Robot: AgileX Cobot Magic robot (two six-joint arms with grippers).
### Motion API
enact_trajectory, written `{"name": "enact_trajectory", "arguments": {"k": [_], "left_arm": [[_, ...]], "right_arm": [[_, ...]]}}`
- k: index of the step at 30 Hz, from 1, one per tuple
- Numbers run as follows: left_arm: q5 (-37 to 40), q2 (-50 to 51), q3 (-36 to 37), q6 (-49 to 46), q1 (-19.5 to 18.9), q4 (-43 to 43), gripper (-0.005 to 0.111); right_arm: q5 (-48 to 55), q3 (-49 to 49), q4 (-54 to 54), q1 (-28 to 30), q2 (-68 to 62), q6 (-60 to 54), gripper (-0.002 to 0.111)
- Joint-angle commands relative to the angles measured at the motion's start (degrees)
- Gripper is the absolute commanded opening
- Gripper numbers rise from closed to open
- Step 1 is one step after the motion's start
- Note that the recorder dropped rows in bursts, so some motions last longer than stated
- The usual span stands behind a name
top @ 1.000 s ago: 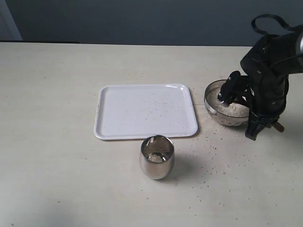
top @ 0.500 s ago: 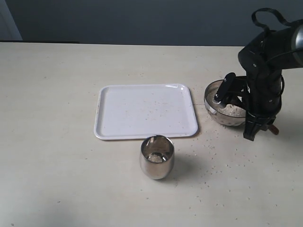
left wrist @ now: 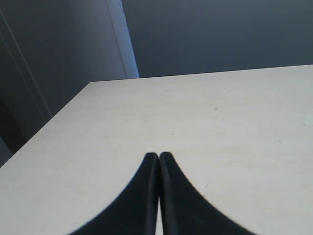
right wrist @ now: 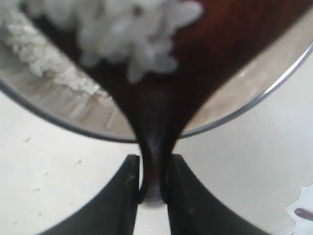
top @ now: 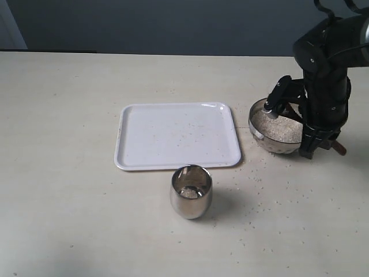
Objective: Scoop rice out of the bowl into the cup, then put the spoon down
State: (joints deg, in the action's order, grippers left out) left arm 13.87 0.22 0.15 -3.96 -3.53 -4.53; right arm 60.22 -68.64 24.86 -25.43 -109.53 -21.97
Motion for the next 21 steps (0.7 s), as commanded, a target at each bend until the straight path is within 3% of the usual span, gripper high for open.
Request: {"name": "enact_trajectory", "arguments": {"k": [1, 6, 21], "left_arm": [[-0.17, -0.22, -0.15, 0.28, -0.19, -0.1, 0.0], [-0.17, -0.22, -0.15, 0.28, -0.19, -0.1, 0.0], [-0.17, -0.22, -0.15, 0.28, -0.19, -0.1, 0.0]], "right_arm": [[2.71, -0.28, 0.17, -0.68, 1.4, 0.0, -0.001], [6.14, -0.28, -0.59, -3.85, 2.7, 0.12, -0.001], [9.74, -0.28, 2.81, -3.72, 0.29, 2.04, -0.001]]}}
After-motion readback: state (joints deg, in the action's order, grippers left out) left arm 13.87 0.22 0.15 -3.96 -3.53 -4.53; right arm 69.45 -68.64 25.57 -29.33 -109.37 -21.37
